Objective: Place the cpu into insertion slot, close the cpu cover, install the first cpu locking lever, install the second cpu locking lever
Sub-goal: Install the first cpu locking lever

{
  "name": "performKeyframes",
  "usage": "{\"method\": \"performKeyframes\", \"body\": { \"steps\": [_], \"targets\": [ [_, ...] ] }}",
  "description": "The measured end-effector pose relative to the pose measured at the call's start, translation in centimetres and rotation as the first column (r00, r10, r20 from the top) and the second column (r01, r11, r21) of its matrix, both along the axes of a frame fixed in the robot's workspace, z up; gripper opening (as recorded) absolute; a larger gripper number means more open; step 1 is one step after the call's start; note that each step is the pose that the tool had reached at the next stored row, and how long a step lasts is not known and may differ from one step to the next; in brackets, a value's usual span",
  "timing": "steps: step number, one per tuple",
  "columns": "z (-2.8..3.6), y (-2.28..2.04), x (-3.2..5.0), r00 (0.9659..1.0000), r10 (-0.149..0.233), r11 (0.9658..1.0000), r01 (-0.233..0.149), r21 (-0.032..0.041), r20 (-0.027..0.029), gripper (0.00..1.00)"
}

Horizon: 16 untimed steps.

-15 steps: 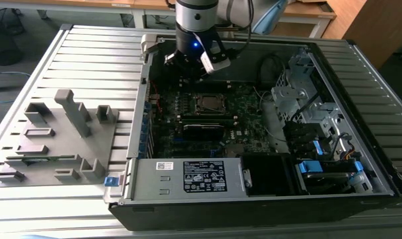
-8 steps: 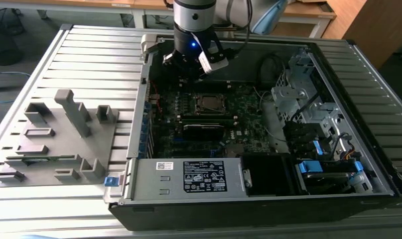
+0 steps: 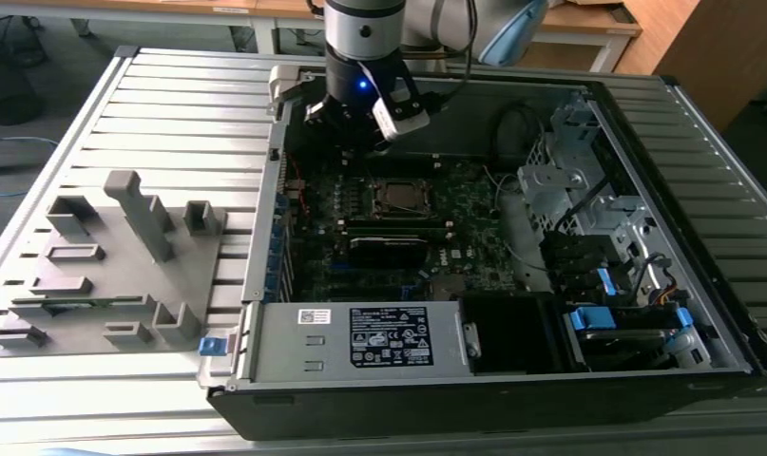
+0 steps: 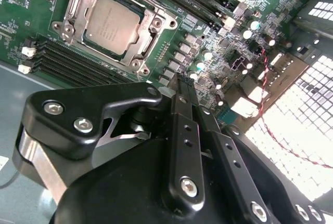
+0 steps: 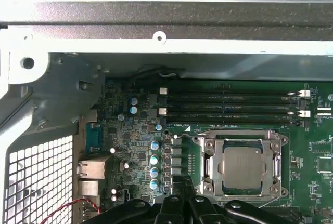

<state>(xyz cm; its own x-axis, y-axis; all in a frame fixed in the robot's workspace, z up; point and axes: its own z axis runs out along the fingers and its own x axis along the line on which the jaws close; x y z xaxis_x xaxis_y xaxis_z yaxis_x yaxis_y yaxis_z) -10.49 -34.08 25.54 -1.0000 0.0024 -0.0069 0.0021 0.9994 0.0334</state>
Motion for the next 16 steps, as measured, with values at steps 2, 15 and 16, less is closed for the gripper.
{"method": "performKeyframes", "body": {
  "steps": [2,15,16],
  "targets": [
    [0.0,0.0,-0.13,1.0,0.0,1.0,0.0,0.0,0.0001,0.11],
    [0.01,0.0,-0.14,1.0,0.0,0.999,0.0,0.0445,0.0,0.11],
    [0.01,0.0,-0.14,1.0,0.0,0.9981,0.0,0.0624,0.0,0.11]
  ]
}}
